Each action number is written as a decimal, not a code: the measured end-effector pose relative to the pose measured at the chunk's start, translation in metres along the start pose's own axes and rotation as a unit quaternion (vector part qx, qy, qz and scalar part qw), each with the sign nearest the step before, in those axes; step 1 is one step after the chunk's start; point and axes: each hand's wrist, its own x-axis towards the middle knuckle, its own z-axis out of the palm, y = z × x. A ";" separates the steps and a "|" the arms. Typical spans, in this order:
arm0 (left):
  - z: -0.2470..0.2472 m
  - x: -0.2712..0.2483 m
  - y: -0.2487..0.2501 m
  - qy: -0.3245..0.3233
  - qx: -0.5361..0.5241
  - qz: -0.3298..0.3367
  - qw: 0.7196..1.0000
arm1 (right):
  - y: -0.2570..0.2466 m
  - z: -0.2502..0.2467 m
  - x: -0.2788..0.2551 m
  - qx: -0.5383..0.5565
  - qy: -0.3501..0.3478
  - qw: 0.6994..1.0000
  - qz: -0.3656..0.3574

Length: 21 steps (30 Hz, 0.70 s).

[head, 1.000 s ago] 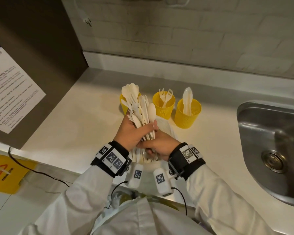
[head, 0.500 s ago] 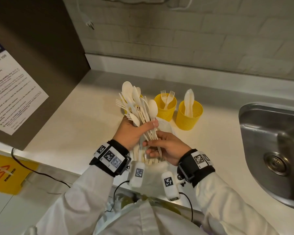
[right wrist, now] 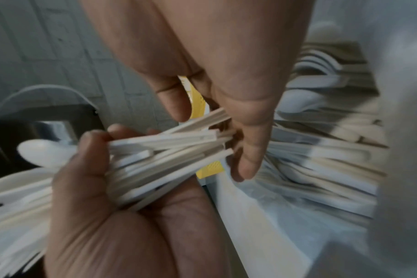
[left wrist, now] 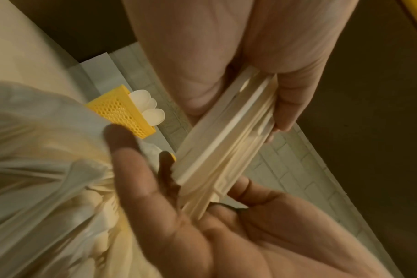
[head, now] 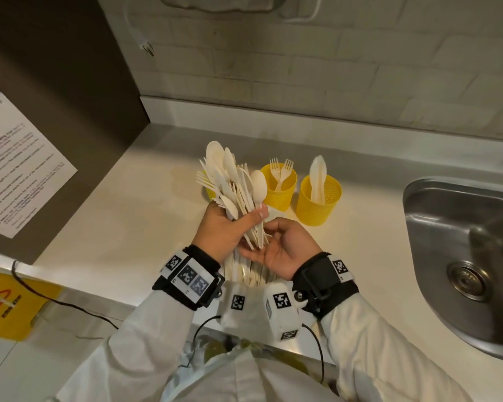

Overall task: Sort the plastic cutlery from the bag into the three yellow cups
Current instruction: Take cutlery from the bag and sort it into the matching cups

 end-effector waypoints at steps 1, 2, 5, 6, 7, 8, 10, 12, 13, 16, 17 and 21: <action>0.000 0.000 0.001 0.003 0.004 0.005 1.000 | 0.000 0.000 0.001 -0.013 0.013 1.000 0.004; 0.000 -0.001 0.002 0.001 0.005 0.009 1.000 | 0.002 0.000 0.001 -0.024 0.030 0.999 0.010; 0.000 -0.001 0.008 0.003 -0.007 0.021 1.000 | 0.003 -0.003 0.004 -0.022 0.075 0.997 0.023; 0.001 -0.001 0.008 0.001 -0.008 0.021 1.000 | 0.003 -0.003 0.004 -0.007 0.065 0.998 0.021; 0.001 -0.001 0.007 0.000 -0.004 0.017 1.000 | 0.003 -0.001 0.003 0.009 0.050 0.999 0.012; 0.002 -0.002 0.006 -0.004 0.006 0.014 1.000 | 0.002 0.002 0.001 0.019 0.039 0.999 -0.002; 0.005 -0.005 0.004 -0.020 0.030 0.011 0.999 | 0.000 0.006 -0.001 0.023 0.012 0.999 -0.024; 0.006 -0.005 0.000 -0.039 0.049 0.005 0.998 | 0.000 0.009 -0.003 0.023 -0.017 0.999 -0.030; 0.005 -0.005 -0.001 -0.048 0.055 0.006 0.997 | 0.000 0.009 -0.002 0.021 -0.025 0.999 -0.030; 0.008 -0.006 -0.003 -0.046 0.058 0.015 0.997 | 0.002 0.010 -0.002 -0.013 -0.029 0.999 -0.037; 0.009 -0.008 -0.005 -0.037 0.058 0.022 0.997 | 0.004 0.011 -0.002 -0.023 -0.021 0.999 -0.042; 0.012 -0.015 -0.008 0.010 0.048 0.037 0.998 | 0.010 0.015 0.001 -0.055 -0.003 0.998 -0.043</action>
